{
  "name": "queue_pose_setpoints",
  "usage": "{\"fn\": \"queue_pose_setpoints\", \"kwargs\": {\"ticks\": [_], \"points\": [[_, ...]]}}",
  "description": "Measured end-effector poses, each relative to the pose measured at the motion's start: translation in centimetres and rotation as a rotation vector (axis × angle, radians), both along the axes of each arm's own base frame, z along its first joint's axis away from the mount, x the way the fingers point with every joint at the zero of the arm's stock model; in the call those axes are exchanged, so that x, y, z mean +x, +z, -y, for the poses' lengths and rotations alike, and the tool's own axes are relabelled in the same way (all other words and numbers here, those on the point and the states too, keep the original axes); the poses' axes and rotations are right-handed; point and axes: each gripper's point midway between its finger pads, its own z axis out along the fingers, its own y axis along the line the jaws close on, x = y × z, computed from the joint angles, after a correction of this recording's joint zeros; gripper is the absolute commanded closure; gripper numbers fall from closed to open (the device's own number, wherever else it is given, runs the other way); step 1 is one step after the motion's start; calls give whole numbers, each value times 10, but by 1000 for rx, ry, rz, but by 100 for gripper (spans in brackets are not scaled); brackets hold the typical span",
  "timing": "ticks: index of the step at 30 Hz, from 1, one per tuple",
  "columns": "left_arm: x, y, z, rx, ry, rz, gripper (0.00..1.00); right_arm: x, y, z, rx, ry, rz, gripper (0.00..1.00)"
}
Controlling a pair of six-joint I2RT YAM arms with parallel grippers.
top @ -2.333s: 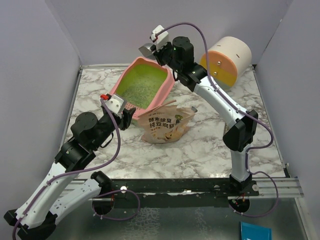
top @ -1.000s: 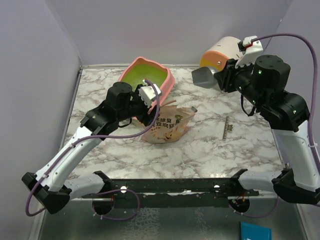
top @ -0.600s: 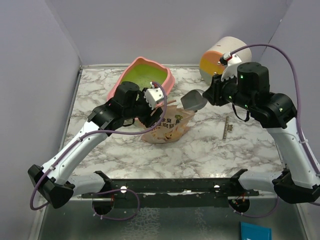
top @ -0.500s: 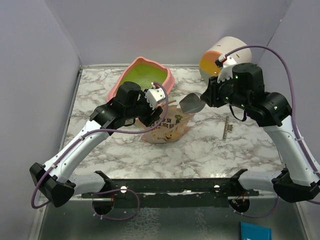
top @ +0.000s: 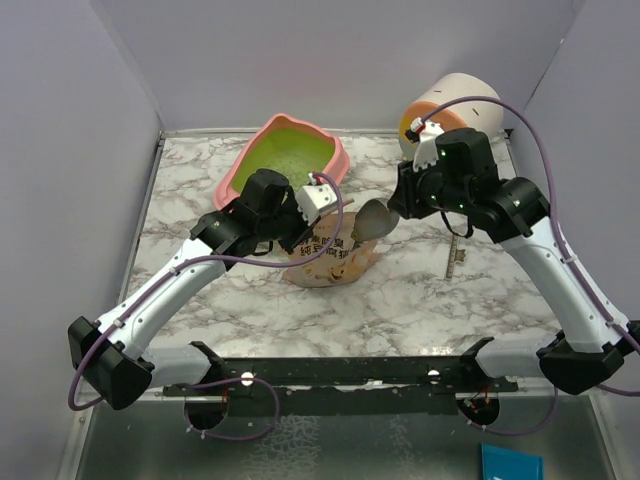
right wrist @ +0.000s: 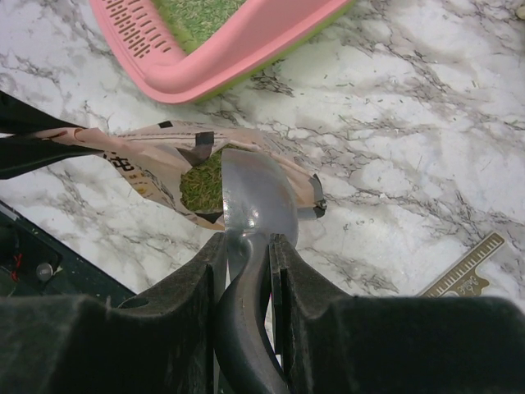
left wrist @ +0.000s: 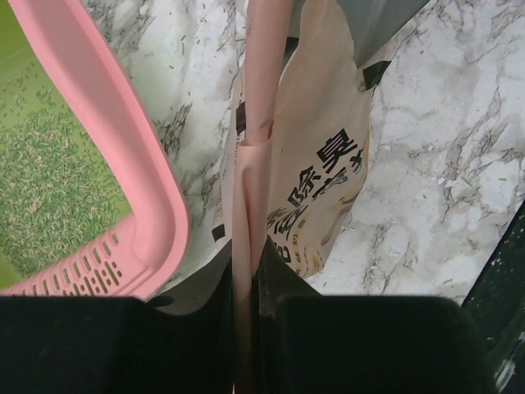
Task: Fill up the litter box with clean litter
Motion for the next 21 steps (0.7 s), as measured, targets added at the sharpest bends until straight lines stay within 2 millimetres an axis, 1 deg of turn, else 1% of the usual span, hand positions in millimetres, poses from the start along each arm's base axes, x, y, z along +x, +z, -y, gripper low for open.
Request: {"fn": "queue_pose_setpoints", "kwargs": {"ticks": [2,6,12,21], "points": [[1,0,1,-4,1,1,100,2,-4,-3,-5,9,-9,99],[1,-1,3,-21,5,-4,100,6,-13,-9,-14,23,-37,99],[-2,-4,10,-76,10,-28,100,13,-31,-17,-44,41,-85,99],[-15,-1,13,-158,-5,-35,100,21,-58,-16,-108,31,-129,99]]}}
